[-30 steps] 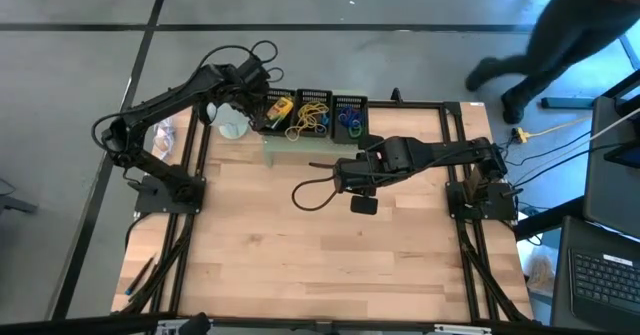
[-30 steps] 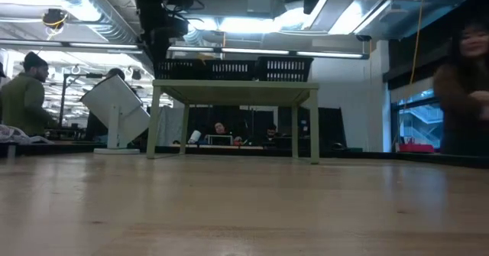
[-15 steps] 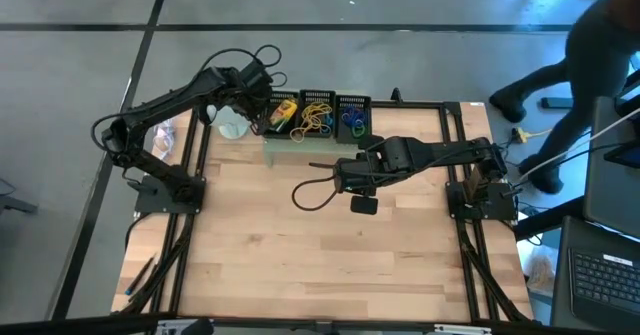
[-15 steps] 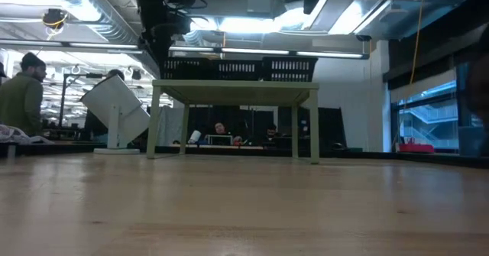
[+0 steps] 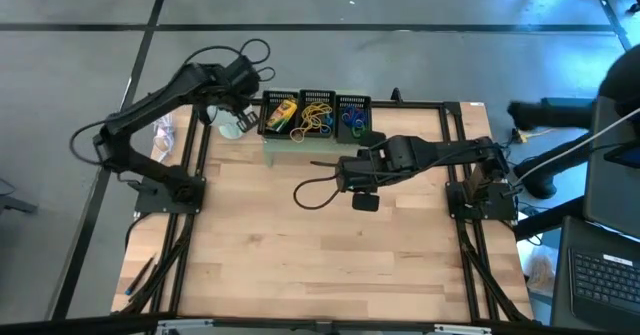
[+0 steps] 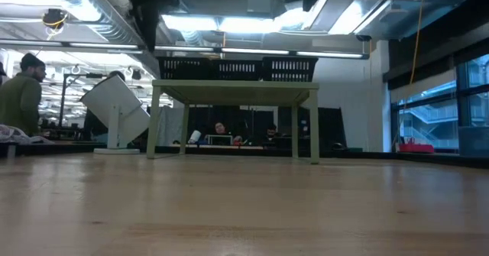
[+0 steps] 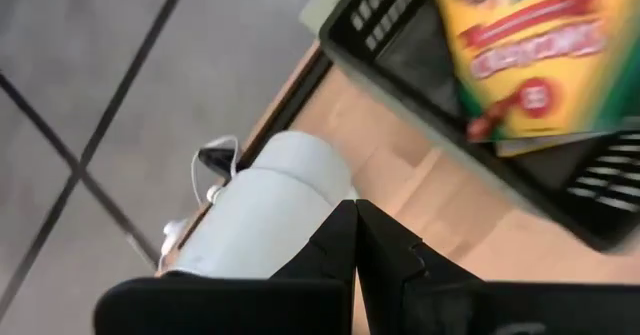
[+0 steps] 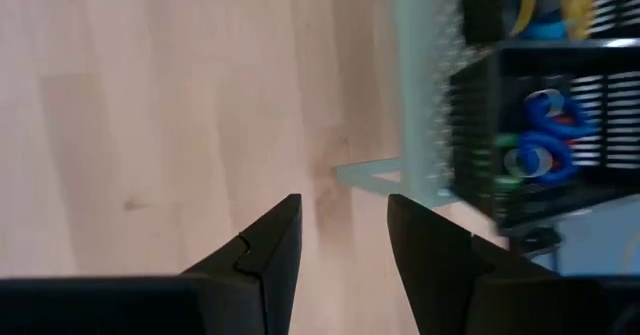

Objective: Pick & Place Office Desk Supplies
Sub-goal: Return to Home Position

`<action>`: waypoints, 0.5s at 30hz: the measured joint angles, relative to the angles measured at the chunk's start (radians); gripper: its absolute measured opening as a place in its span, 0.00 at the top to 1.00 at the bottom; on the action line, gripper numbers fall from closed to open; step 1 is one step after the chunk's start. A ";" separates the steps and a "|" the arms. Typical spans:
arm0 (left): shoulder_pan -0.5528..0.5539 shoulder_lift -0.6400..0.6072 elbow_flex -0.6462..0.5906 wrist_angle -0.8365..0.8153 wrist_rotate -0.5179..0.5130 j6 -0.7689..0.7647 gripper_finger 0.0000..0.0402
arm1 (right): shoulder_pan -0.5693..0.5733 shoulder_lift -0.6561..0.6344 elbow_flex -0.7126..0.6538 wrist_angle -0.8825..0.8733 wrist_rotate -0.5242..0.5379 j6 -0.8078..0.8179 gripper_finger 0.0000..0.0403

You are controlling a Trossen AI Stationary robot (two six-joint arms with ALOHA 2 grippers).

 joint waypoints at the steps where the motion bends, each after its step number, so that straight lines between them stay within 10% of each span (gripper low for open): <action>1: -0.011 -0.020 0.002 0.000 0.000 -0.008 1.00 | 0.002 -0.006 0.000 0.000 0.017 -0.009 0.62; 15: -0.385 -0.397 -0.175 0.155 -0.023 -0.228 1.00 | 0.099 -0.264 -0.110 0.121 0.076 -0.004 0.62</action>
